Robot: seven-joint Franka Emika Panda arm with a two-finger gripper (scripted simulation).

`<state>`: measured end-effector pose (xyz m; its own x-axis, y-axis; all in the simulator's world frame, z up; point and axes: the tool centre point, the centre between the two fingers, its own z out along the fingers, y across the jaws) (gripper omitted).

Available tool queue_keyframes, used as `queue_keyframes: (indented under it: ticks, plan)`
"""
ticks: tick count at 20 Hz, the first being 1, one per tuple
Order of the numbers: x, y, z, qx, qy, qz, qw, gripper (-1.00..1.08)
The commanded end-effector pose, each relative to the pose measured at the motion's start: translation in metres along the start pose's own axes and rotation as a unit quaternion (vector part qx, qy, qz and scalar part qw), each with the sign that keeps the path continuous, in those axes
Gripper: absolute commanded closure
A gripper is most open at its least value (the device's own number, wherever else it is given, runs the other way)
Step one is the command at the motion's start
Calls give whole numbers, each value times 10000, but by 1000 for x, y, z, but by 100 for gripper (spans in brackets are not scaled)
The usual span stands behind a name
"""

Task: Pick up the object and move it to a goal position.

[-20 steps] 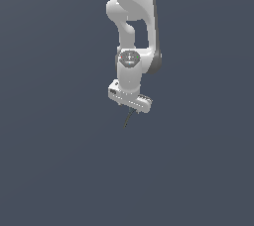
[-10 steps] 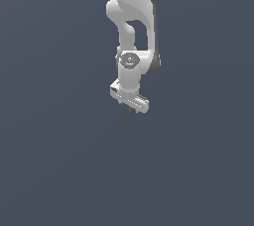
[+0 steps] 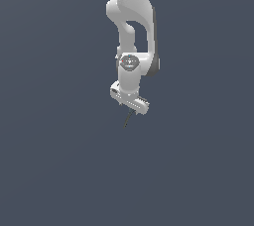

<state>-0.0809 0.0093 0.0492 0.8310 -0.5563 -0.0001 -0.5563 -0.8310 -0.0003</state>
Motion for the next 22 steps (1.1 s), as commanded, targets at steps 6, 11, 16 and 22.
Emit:
queue_keyframes:
  ticks: [6, 11, 16, 22]
  plan:
    - [-1, 1, 32, -2, -1, 15, 10000, -92]
    - [-1, 1, 41, -1, 0, 20, 10000, -92]
    - [-1, 1, 41, -1, 0, 20, 10000, 108]
    - [-1, 1, 41, -1, 0, 20, 10000, 108]
